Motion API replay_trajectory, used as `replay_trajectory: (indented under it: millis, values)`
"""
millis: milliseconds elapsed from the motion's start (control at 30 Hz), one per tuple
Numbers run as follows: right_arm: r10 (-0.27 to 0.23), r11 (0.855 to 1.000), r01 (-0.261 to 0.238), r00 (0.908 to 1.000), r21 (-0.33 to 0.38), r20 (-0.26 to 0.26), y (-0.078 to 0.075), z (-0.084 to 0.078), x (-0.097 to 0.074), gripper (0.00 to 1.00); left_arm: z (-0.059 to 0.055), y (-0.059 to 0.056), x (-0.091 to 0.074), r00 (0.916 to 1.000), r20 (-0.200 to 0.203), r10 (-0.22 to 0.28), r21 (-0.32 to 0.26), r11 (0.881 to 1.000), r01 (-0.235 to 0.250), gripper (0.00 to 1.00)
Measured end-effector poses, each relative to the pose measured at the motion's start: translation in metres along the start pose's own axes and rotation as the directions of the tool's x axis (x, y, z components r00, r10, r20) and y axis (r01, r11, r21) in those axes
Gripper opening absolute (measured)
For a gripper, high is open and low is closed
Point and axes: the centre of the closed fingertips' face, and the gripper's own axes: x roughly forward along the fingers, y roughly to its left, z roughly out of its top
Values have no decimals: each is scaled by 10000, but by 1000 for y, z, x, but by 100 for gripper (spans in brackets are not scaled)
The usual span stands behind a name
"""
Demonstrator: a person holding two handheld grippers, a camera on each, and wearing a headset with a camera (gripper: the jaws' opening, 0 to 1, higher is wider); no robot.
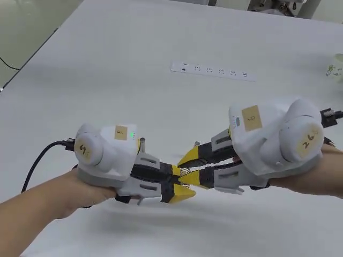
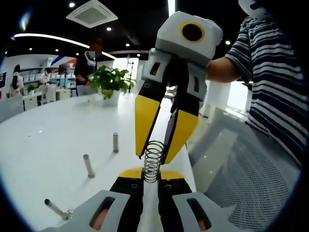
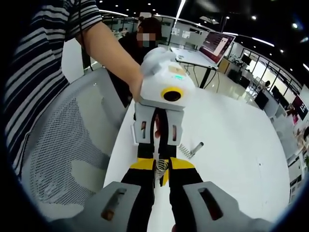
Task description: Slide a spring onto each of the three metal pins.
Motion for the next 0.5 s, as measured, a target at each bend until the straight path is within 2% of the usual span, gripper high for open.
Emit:
replay_trajectory:
  millis: [233, 500]
  values:
    - [-105, 9999, 105, 9999, 3, 88, 2, -1, 0, 7, -4, 1, -4, 9998, -148, 148, -54, 9999, -149, 3]
    - [-114, 9998, 113, 9999, -136, -25, 2, 0, -1, 6, -4, 2, -5, 9997, -158, 193, -151, 9997, -196, 3]
